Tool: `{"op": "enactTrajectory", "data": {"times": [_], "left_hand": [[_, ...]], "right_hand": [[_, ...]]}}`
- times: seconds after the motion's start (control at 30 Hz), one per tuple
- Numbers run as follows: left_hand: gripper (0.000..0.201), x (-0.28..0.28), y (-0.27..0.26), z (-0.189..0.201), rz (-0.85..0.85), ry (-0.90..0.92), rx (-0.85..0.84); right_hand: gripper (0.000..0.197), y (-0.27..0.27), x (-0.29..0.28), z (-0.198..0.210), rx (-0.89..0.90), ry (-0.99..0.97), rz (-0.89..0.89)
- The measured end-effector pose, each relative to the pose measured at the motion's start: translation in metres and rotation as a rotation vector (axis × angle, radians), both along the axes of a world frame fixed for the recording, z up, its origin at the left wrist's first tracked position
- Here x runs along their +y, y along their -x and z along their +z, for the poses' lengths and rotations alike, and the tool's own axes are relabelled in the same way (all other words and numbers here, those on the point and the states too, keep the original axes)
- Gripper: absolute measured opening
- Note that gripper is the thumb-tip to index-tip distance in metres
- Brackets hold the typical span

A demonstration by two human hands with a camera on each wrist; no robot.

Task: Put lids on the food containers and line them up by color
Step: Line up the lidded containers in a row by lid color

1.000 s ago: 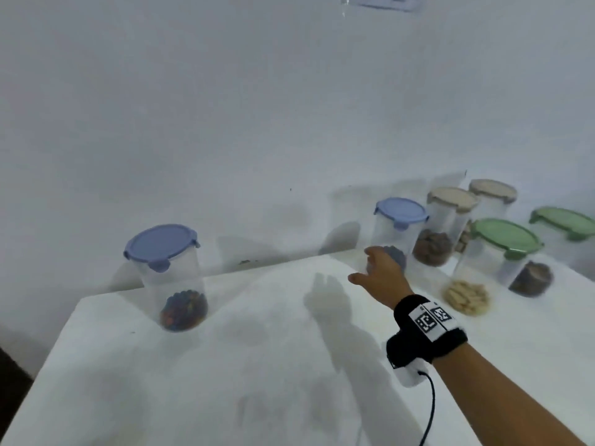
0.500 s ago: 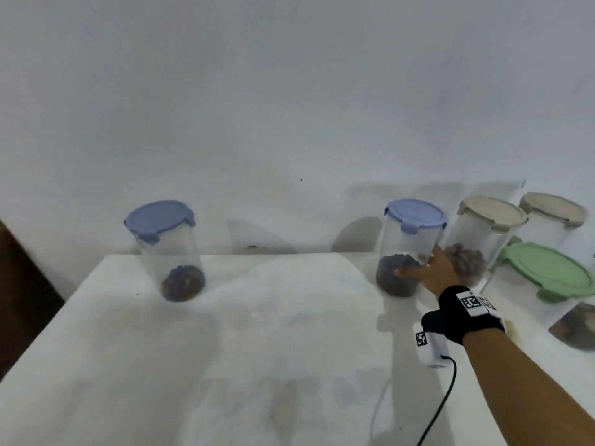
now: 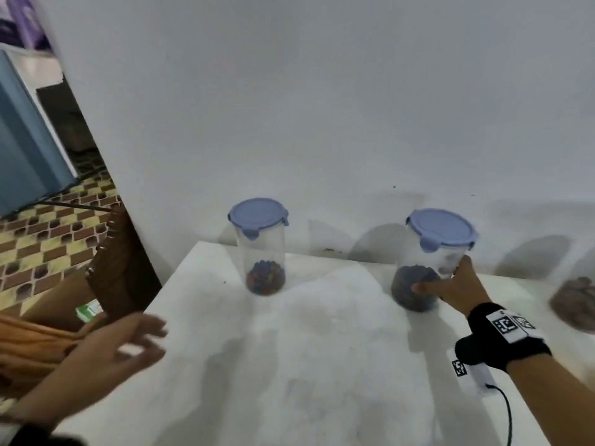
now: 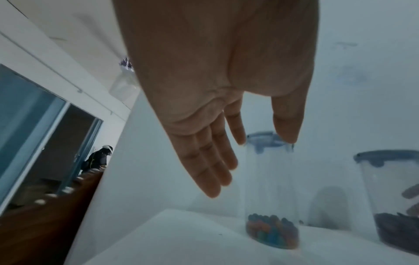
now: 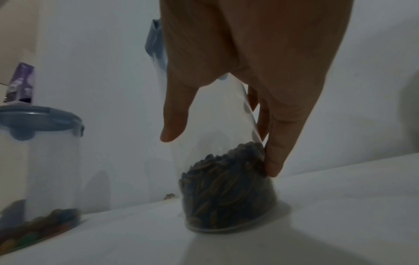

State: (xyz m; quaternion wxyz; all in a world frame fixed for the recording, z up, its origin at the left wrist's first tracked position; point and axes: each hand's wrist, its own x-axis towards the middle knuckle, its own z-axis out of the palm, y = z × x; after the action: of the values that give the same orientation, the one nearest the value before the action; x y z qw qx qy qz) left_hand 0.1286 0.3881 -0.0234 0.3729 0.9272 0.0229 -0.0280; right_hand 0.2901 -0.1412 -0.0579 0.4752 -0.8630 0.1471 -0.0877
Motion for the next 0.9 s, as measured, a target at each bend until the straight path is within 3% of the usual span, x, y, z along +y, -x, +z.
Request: {"op": "enactTrajectory", "data": {"times": [0.07, 0.17, 0.3, 0.43, 0.67, 0.83, 0.9], "left_hand": [[0.055, -0.002, -0.056, -0.003, -0.066, 0.016, -0.055], [0.089, -0.017, -0.125, -0.017, -0.023, 0.183, -0.073], [0.132, -0.051, -0.176, -0.035, -0.031, 0.263, -0.042], [0.132, -0.086, -0.190, -0.053, -0.076, 0.317, -0.084], [0.114, -0.111, -0.200, -0.069, 0.048, 0.360, -0.141], [0.107, -0.116, -0.201, -0.070, 0.063, 0.389, -0.140], [0.107, -0.119, -0.200, -0.069, 0.061, 0.393, -0.136]], "right_hand": [[0.090, -0.010, 0.022, -0.005, 0.004, -0.013, 0.024], [0.090, -0.022, 0.059, -0.007, -0.002, -0.027, 0.076], [0.083, -0.032, 0.104, -0.008, -0.001, -0.040, 0.118], [0.080, -0.036, 0.140, -0.009, -0.025, -0.050, 0.123], [0.105, -0.038, 0.157, -0.014, -0.018, -0.014, 0.184], [0.120, -0.037, 0.135, -0.007, 0.000, -0.195, 0.432], [0.123, -0.041, 0.130, -0.004, 0.038, -0.253, 0.454]]}}
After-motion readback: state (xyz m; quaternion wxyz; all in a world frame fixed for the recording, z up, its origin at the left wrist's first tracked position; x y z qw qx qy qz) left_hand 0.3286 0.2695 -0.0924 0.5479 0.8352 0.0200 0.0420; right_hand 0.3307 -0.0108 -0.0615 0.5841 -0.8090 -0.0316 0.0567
